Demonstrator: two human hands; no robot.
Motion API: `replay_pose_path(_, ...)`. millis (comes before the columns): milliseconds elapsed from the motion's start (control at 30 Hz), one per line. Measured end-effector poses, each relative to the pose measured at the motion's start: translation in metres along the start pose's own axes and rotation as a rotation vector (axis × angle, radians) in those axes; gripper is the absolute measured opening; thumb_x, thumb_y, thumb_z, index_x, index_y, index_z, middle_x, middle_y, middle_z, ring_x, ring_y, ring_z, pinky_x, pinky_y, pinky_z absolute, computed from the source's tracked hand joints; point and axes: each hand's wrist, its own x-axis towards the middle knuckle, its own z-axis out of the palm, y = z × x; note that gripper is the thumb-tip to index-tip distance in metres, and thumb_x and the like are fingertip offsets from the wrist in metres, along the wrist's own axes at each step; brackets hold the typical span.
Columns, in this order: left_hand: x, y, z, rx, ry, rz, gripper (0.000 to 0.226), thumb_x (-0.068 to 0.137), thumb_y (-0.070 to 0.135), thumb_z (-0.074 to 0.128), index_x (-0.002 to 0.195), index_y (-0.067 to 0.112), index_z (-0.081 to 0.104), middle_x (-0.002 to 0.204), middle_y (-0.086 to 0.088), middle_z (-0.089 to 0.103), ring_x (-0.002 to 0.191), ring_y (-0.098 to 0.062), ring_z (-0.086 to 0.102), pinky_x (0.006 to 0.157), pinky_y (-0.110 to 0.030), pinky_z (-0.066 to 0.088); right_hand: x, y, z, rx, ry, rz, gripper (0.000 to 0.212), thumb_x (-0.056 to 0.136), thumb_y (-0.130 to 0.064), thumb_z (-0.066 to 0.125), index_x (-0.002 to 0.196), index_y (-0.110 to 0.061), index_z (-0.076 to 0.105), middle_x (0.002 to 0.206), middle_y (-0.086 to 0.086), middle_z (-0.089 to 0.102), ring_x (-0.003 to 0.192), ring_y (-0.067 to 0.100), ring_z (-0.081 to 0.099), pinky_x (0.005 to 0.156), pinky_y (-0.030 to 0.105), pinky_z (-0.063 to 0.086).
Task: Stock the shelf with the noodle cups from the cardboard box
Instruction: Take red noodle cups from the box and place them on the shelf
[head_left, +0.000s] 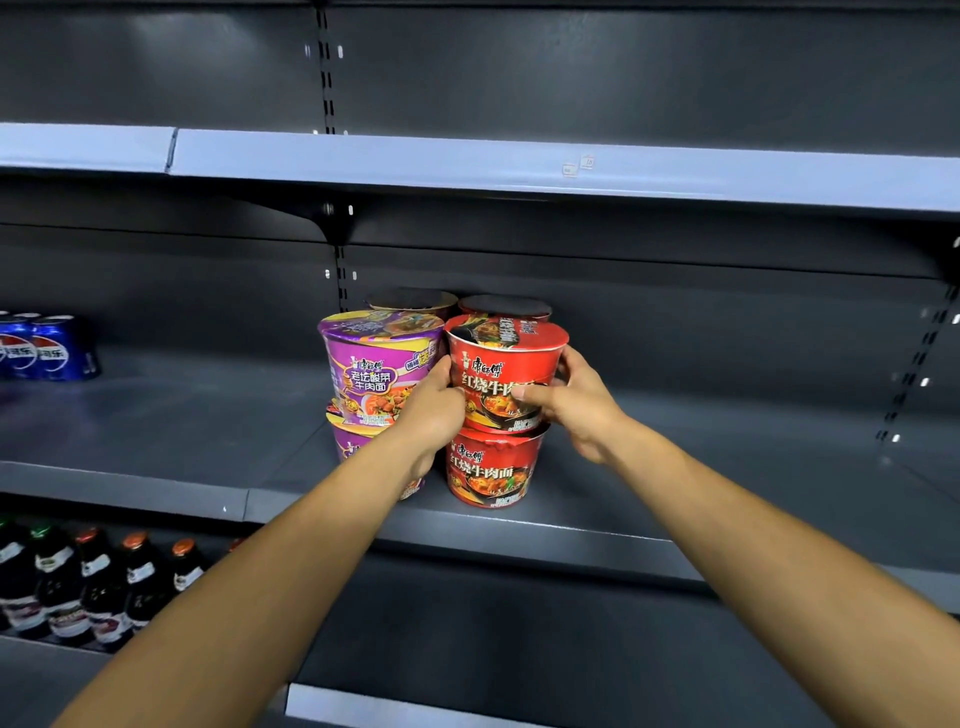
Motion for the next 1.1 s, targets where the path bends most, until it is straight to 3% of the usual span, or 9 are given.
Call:
replay_pose_path(200, -0.003, 0.002, 0.0, 0.049, -0.043, -0.006, 0.048, 0.101, 0.007, 0.037, 0.145, 0.024, 0.031, 0.14, -0.002, 0.05, 0.121, -0.02, 0.049, 0.099, -0.039, 0.044, 0.002, -0.001, -0.003, -0.011, -0.036, 0.02, 0.06, 0.078, 0.003, 0.071, 0.124, -0.023, 0.043, 0.118, 0.002, 0.061, 0.109, 0.02, 0.059, 0.079, 0.028, 0.05)
replay_pose_path(400, -0.009, 0.005, 0.002, 0.129, -0.017, -0.039, 0.05, 0.099, 0.006, 0.039, 0.147, 0.015, 0.027, 0.143, -0.007, 0.047, 0.128, -0.025, 0.046, 0.106, -0.045, 0.041, 0.001, 0.003, -0.004, -0.016, -0.037, 0.05, 0.062, 0.078, -0.003, 0.073, 0.13, -0.019, 0.043, 0.121, 0.001, 0.061, 0.112, 0.019, 0.058, 0.095, 0.037, 0.048)
replay_pose_path(633, -0.018, 0.009, 0.004, 0.151, 0.0, -0.056, 0.05, 0.096, -0.002, 0.035, 0.143, 0.014, 0.036, 0.14, -0.007, 0.049, 0.126, -0.025, 0.048, 0.106, -0.044, 0.041, -0.011, -0.006, -0.005, -0.061, -0.021, 0.077, 0.057, 0.083, -0.009, 0.07, 0.133, -0.017, 0.044, 0.125, 0.002, 0.059, 0.108, 0.017, 0.058, 0.079, 0.025, 0.047)
replay_pose_path(700, -0.021, 0.01, 0.006, 0.177, 0.015, -0.055, 0.05, 0.097, -0.002, 0.034, 0.145, 0.01, 0.033, 0.145, -0.01, 0.044, 0.131, -0.026, 0.043, 0.107, -0.04, 0.038, -0.016, -0.007, -0.005, -0.082, -0.023, 0.087, 0.058, 0.083, -0.011, 0.07, 0.133, -0.017, 0.042, 0.128, 0.002, 0.057, 0.111, 0.017, 0.056, 0.083, 0.027, 0.046)
replay_pose_path(800, -0.024, 0.008, 0.005, 0.222, 0.053, -0.074, 0.053, 0.097, -0.001, 0.034, 0.149, 0.004, 0.022, 0.153, -0.012, 0.031, 0.139, -0.028, 0.031, 0.106, -0.036, 0.033, -0.023, -0.008, -0.006, -0.103, 0.004, 0.123, 0.076, 0.083, -0.012, 0.071, 0.145, -0.014, 0.026, 0.135, 0.0, 0.048, 0.12, 0.019, 0.049, 0.095, 0.035, 0.042)
replay_pose_path(900, -0.031, 0.005, 0.003, 0.273, 0.08, -0.101, 0.053, 0.097, 0.002, 0.035, 0.149, 0.001, 0.02, 0.153, -0.013, 0.029, 0.139, -0.028, 0.03, 0.108, -0.035, 0.031, -0.03, -0.007, -0.01, -0.151, 0.05, 0.204, 0.095, 0.082, -0.02, 0.073, 0.151, -0.01, 0.008, 0.152, 0.011, 0.03, 0.136, 0.027, 0.036, 0.105, 0.042, 0.033)
replay_pose_path(1000, -0.04, 0.005, 0.0, 0.336, 0.114, -0.125, 0.038, 0.095, 0.006, 0.041, 0.131, -0.004, 0.046, 0.135, -0.019, 0.05, 0.123, -0.033, 0.047, 0.095, -0.035, 0.042, -0.042, -0.01, -0.017, -0.243, 0.104, 0.255, 0.081, 0.086, -0.024, 0.069, 0.148, -0.005, 0.02, 0.151, 0.012, 0.031, 0.135, 0.028, 0.036, 0.104, 0.042, 0.035)
replay_pose_path(1033, -0.047, 0.008, 0.0, 0.358, 0.116, -0.128, 0.032, 0.094, 0.008, 0.043, 0.121, -0.004, 0.053, 0.127, -0.021, 0.056, 0.114, -0.032, 0.053, 0.087, -0.033, 0.044, -0.047, -0.011, -0.02, -0.278, 0.116, 0.275, 0.067, 0.087, -0.023, 0.067, 0.142, -0.004, 0.032, 0.145, 0.013, 0.039, 0.129, 0.028, 0.042, 0.099, 0.04, 0.039)
replay_pose_path(1100, -0.056, 0.012, 0.002, 0.389, 0.069, -0.151, 0.022, 0.095, 0.015, 0.048, 0.108, 0.0, 0.057, 0.115, -0.013, 0.062, 0.102, -0.027, 0.057, 0.083, -0.032, 0.046, -0.059, -0.016, -0.025, -0.323, 0.094, 0.326, 0.027, 0.089, -0.022, 0.064, 0.109, -0.008, 0.053, 0.117, 0.012, 0.055, 0.102, 0.024, 0.055, 0.079, 0.036, 0.045)
